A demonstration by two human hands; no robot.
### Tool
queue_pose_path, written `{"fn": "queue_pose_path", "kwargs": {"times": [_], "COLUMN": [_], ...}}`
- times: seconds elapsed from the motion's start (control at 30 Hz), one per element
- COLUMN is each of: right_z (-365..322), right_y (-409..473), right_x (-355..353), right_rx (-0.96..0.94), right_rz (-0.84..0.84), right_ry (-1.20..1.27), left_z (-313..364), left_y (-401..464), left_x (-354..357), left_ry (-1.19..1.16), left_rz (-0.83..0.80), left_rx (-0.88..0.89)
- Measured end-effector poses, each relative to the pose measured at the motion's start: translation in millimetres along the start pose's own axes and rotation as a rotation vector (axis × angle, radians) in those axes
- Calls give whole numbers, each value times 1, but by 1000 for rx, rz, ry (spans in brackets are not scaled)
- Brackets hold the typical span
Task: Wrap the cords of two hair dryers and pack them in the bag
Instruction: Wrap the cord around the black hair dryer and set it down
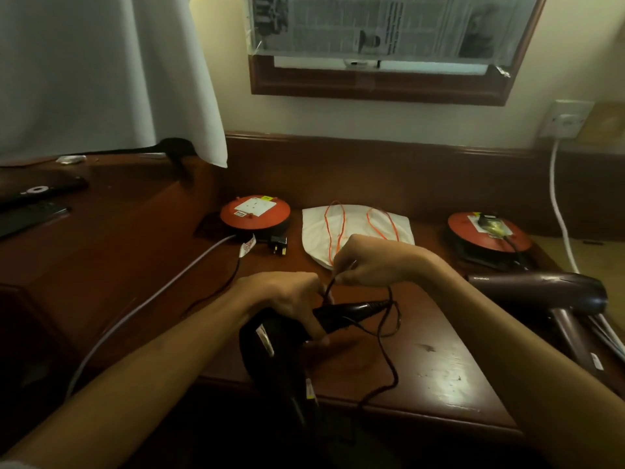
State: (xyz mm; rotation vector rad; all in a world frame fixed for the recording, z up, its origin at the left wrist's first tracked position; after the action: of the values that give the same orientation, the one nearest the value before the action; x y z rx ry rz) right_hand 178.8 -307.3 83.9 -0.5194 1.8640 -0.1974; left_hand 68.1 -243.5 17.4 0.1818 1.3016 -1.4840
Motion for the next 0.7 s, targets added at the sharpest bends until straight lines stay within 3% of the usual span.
{"fn": "queue_pose_path", "kwargs": {"times": [0.2, 0.37, 0.53, 0.7], "right_z": [-22, 15, 19, 15], "right_y": [-11, -20, -22, -19], "right_x": [43, 79, 120, 131], "right_rx": [-205, -165, -24, -133], "right_rz": [95, 244, 529, 531], "right_ry": [159, 551, 612, 895], "left_z": [-19, -29, -31, -31], "left_y": [3, -2, 0, 2], "left_x": [0, -3, -1, 1], "left_ry": [-160, -303, -472, -633], "left_rz": [4, -11, 4, -44], "left_rx": [127, 148, 225, 290]}}
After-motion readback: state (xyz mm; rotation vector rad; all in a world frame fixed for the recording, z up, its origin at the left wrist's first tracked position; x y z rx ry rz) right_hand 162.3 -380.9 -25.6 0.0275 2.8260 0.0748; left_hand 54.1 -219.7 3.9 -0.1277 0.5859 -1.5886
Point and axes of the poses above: each hand's wrist, its own y-axis towards the middle knuckle, its own x-axis out of the palm, z = x × y, the point moved 5 cm from there along y, towards the middle knuckle, and after that the axes turned 14 degrees about -z, right-handed, at the moved point
